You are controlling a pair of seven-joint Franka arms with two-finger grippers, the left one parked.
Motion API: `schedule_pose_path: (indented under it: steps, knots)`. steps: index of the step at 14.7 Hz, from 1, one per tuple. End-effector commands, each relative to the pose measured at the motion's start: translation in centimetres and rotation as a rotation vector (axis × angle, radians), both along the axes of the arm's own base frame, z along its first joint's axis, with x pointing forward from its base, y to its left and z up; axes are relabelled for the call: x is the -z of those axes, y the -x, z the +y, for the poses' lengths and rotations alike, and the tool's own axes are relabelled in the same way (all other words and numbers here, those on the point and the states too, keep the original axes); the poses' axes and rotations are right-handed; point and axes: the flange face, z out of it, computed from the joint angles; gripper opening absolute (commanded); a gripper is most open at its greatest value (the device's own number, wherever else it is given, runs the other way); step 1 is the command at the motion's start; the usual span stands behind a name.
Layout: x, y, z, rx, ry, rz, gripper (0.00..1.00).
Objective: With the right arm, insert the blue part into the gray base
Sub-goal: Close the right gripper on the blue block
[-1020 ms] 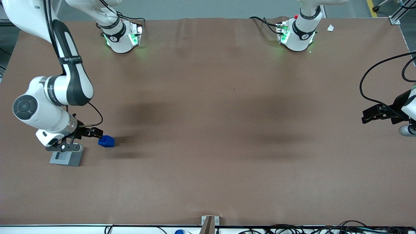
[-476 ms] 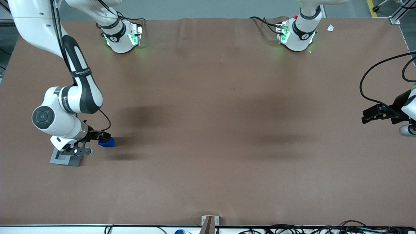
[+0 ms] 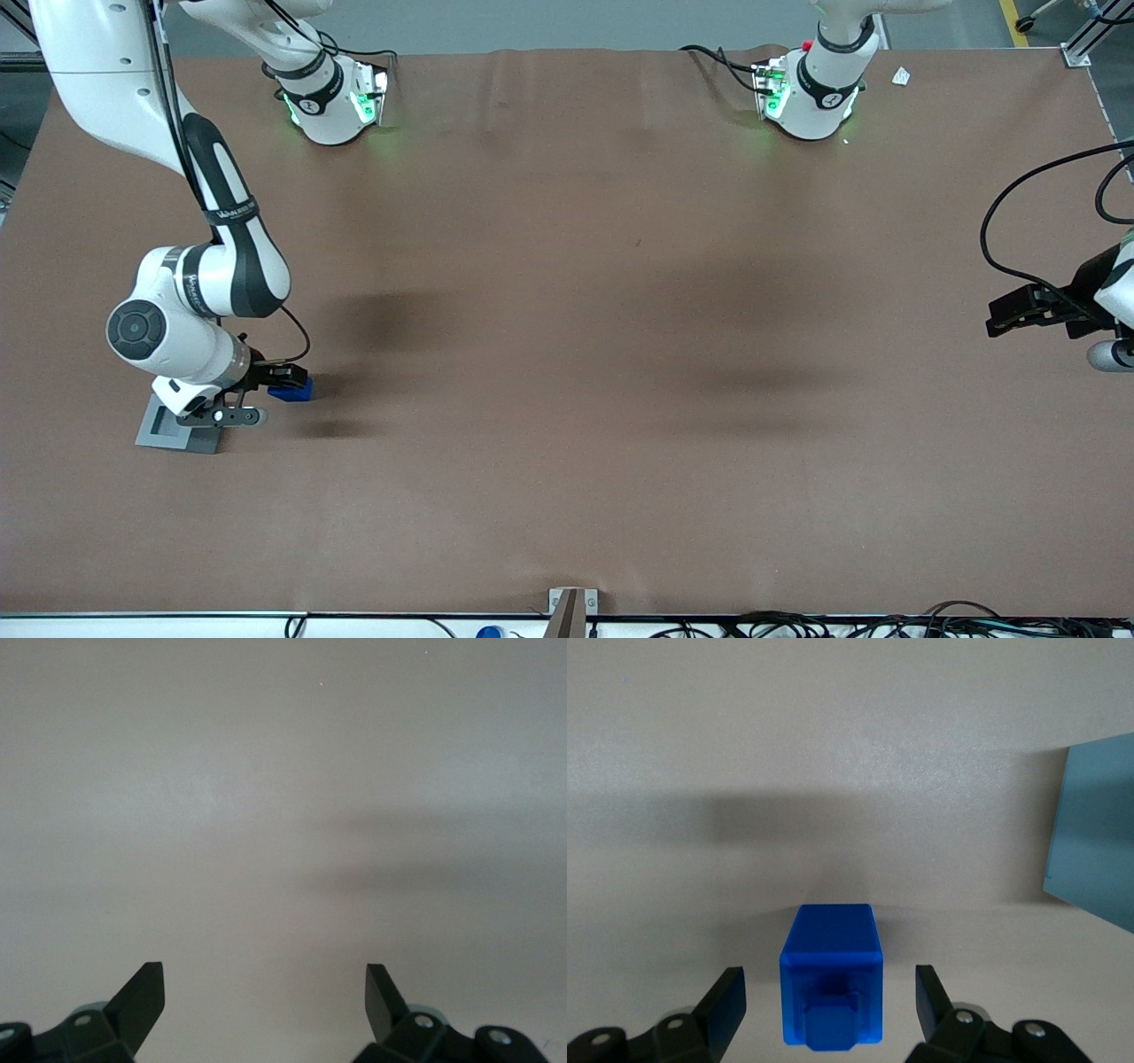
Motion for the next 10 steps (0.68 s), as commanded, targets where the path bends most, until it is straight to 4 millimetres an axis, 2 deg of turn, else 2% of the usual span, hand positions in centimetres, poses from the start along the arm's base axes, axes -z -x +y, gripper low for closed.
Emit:
schedule_pose_path:
  steps: [1,10]
  knots:
    - [0.51,0.07,-0.04,0.012,-0.005,-0.003,0.83]
    - [1.05,0.11,-0.33,0.017,-0.005,0.002,0.67]
